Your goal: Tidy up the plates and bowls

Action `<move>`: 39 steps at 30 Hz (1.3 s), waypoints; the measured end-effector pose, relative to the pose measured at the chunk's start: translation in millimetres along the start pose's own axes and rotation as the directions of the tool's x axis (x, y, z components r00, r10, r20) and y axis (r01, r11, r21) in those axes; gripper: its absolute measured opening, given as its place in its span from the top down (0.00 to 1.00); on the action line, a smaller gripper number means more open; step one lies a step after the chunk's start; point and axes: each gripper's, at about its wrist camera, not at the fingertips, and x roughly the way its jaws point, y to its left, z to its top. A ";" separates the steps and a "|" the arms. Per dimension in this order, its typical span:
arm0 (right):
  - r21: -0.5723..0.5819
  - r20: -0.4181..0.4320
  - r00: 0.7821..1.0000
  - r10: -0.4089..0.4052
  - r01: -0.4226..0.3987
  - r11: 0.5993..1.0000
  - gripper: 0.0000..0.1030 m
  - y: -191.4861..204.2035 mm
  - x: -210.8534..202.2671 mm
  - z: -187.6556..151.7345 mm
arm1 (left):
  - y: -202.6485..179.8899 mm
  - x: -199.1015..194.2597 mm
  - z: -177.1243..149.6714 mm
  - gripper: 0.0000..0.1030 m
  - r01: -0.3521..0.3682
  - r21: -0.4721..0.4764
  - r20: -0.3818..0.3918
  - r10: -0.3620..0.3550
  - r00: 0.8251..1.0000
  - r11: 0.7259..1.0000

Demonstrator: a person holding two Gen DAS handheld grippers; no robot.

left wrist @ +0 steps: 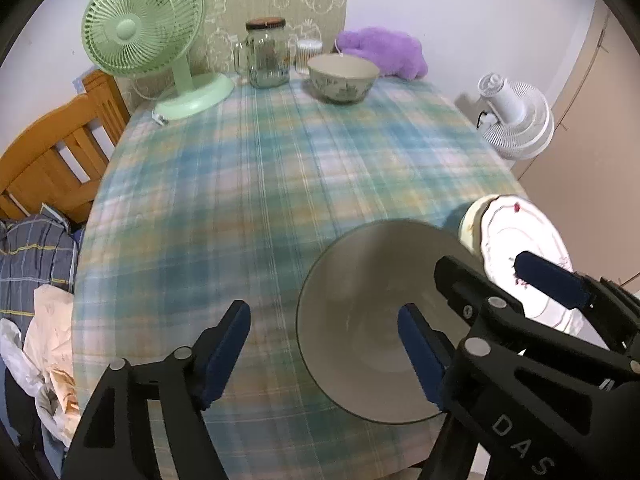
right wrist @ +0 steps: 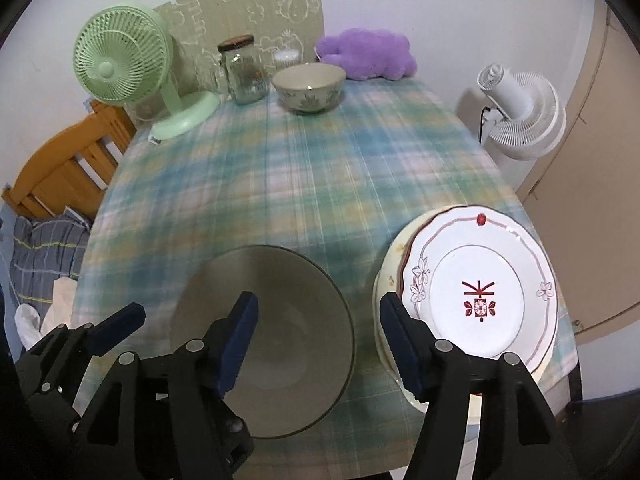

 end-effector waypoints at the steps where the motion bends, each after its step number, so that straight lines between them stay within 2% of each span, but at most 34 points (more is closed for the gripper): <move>1: 0.005 0.001 1.000 0.000 0.000 1.000 0.35 0.8 -3.4 2.2 | 0.6 -4.0 2.3 0.23 0.001 0.000 0.009 -0.001 1.000 1.000; 4: 0.026 0.019 1.000 0.004 -0.005 1.000 0.35 1.4 -13.9 9.7 | 2.2 -13.4 12.1 0.22 0.010 -0.009 0.020 -0.010 1.000 1.000; 17: 0.015 0.119 0.993 -0.006 0.005 1.000 0.35 -11.2 -29.0 64.1 | -12.4 -23.0 68.3 0.22 -0.055 -0.033 0.135 0.059 0.989 0.998; 23: -0.021 0.122 0.992 0.020 -0.018 1.000 0.35 -22.8 -17.8 102.5 | -20.4 -8.2 99.3 0.23 -0.084 -0.086 0.138 0.095 0.986 0.993; 26: -0.048 0.121 0.992 0.044 -0.038 0.998 0.35 -24.6 -10.6 118.9 | -26.1 0.3 115.3 0.23 -0.127 -0.112 0.147 0.143 0.979 0.986; 32: -0.118 0.116 0.990 0.083 -0.069 0.991 0.35 -33.6 12.4 155.7 | -32.3 20.0 144.1 0.23 -0.168 -0.164 0.144 0.192 0.971 0.972; 39: -0.182 0.130 0.984 0.122 -0.097 0.979 0.35 -49.3 43.6 197.8 | -44.7 49.9 180.4 0.23 -0.226 -0.213 0.167 0.264 0.950 0.951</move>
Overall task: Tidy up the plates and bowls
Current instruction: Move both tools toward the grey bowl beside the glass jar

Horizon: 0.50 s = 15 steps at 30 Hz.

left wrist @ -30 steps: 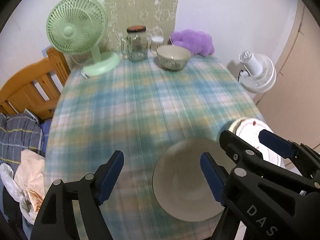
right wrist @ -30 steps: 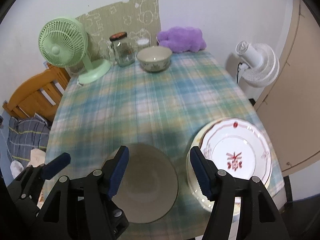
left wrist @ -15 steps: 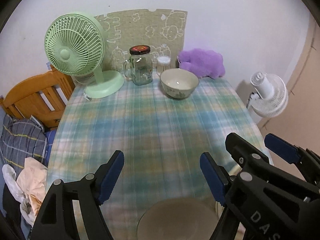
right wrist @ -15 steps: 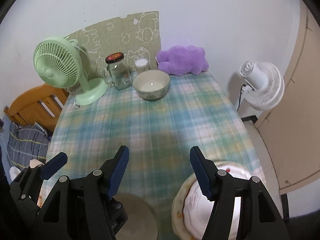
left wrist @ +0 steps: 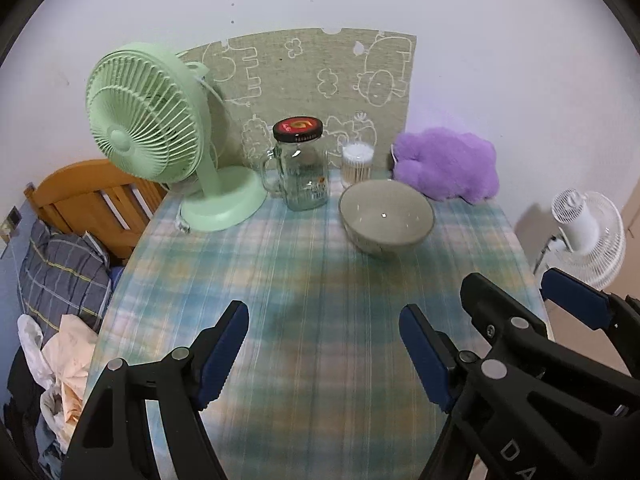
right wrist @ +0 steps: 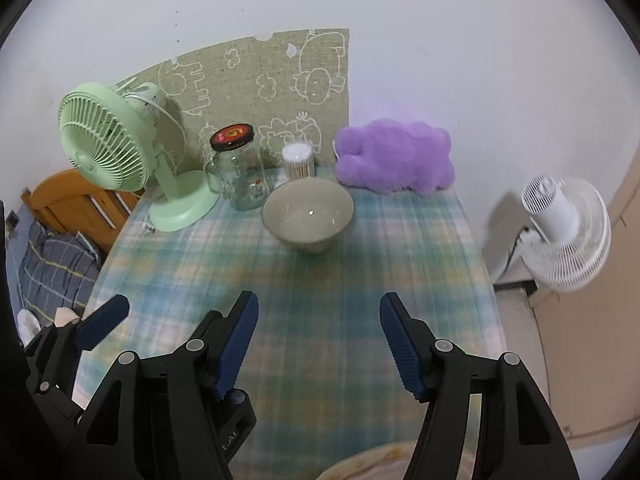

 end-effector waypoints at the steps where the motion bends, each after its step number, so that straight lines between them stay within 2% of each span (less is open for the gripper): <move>1: -0.002 -0.001 1.000 0.006 -0.006 1.000 0.35 -3.7 5.5 5.0 | -4.0 4.8 4.0 0.23 -0.005 -0.001 0.000 0.005 1.000 1.000; 7: 0.008 0.004 0.999 0.034 -0.034 0.999 0.35 -22.6 35.0 32.4 | -20.9 30.0 27.8 0.24 -0.027 0.003 0.003 0.027 1.000 1.000; 15: 0.022 -0.003 0.998 0.057 -0.057 0.998 0.35 -32.7 78.6 61.9 | -29.5 72.6 51.4 0.29 -0.012 -0.030 -0.018 0.012 1.000 0.999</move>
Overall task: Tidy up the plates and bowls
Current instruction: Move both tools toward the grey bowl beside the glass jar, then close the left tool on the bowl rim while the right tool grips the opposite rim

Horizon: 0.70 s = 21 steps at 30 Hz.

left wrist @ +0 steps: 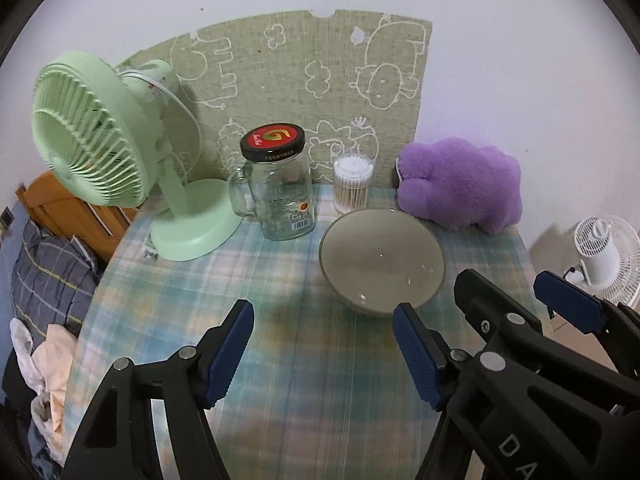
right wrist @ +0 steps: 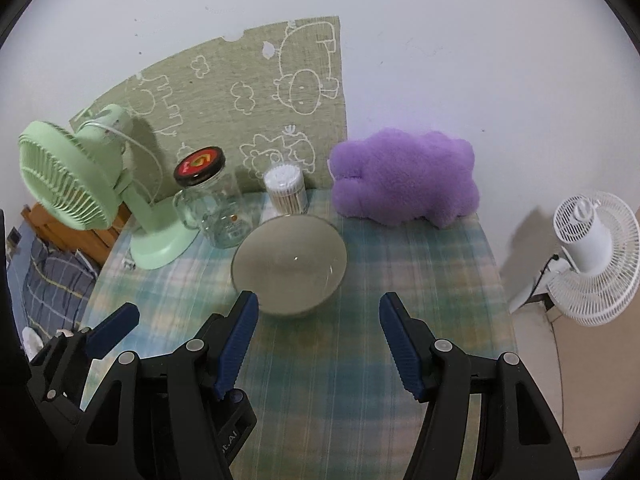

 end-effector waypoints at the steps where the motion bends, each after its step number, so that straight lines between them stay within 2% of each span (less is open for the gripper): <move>1: 0.002 -0.002 1.000 0.000 0.000 1.000 0.35 -0.8 5.3 2.4 | -1.0 6.0 2.6 0.29 -0.001 0.001 -0.001 0.001 1.000 1.000; 7: 0.017 -0.013 1.000 -0.006 0.006 1.000 0.36 -7.6 43.1 15.2 | -5.3 45.3 14.3 0.36 0.012 -0.007 -0.008 -0.012 1.000 1.000; 15: 0.060 -0.059 0.998 -0.002 0.006 0.998 0.45 -18.7 98.2 20.1 | -12.2 92.6 20.0 0.43 -0.009 0.026 -0.045 0.010 0.999 1.000; 17: 0.068 -0.071 0.998 -0.002 0.006 0.998 0.46 -19.9 109.4 21.0 | -12.2 101.9 21.4 0.48 -0.013 0.029 -0.056 0.015 0.998 0.999; 21: 0.080 -0.093 0.996 0.003 0.004 0.997 0.56 -21.9 125.0 22.2 | -13.7 114.8 22.7 0.58 -0.018 0.045 -0.068 0.021 0.997 0.999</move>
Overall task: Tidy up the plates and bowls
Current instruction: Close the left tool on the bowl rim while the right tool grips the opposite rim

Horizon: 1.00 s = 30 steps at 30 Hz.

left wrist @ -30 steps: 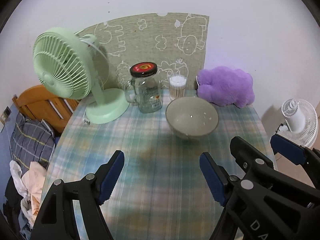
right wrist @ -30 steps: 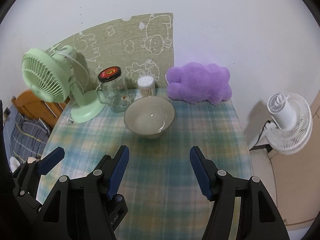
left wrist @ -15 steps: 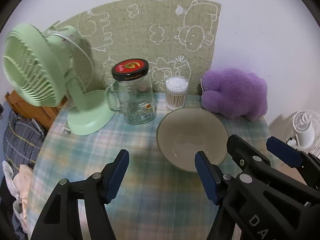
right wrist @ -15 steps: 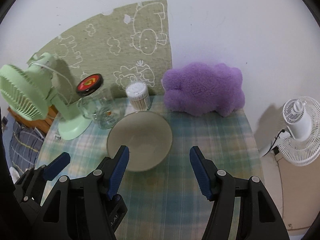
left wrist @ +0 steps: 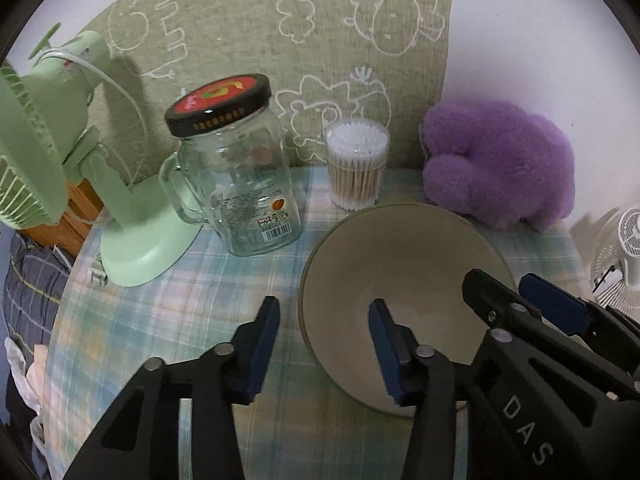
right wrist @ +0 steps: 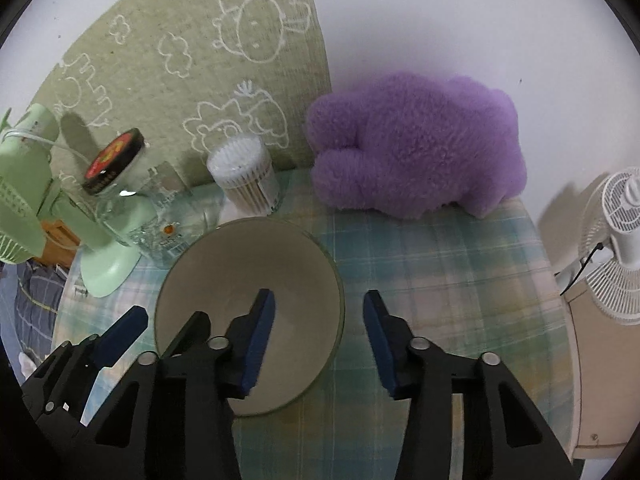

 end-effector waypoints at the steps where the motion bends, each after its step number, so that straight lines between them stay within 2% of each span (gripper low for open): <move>1: 0.003 -0.006 1.000 0.001 -0.001 1.000 0.60 -0.6 3.7 0.5 | -0.5 3.7 0.8 0.61 -0.002 0.002 -0.005 0.002 1.000 1.000; 4: 0.012 -0.024 1.000 0.010 -0.009 1.000 0.67 -2.7 14.0 1.5 | -1.2 12.5 2.5 0.70 -0.001 0.003 -0.026 0.001 1.000 1.000; 6: 0.015 -0.034 0.999 0.014 -0.014 1.000 0.78 -3.7 19.6 2.1 | -2.3 17.7 3.6 0.75 -0.009 0.013 -0.037 0.010 0.999 1.000; 9: -0.001 -0.018 1.000 -0.010 0.010 1.000 0.82 -2.4 22.5 2.4 | -4.6 20.3 5.6 0.82 -0.046 0.031 -0.036 0.047 0.998 0.998; 12: -0.028 -0.006 0.999 -0.037 0.037 0.999 0.87 -0.1 22.7 3.2 | -2.8 22.1 5.1 0.84 -0.048 0.034 -0.037 0.049 0.998 0.998; 20: -0.041 -0.023 0.999 -0.048 0.047 0.998 0.87 -2.4 18.3 -0.6 | -4.7 12.9 -0.8 0.84 -0.044 0.074 -0.054 0.048 0.997 0.996; 30: -0.038 -0.031 0.998 -0.060 0.059 0.998 0.87 -5.5 -14.3 -15.6 | -6.3 -17.0 -18.3 0.84 -0.027 0.088 -0.058 0.033 0.998 0.996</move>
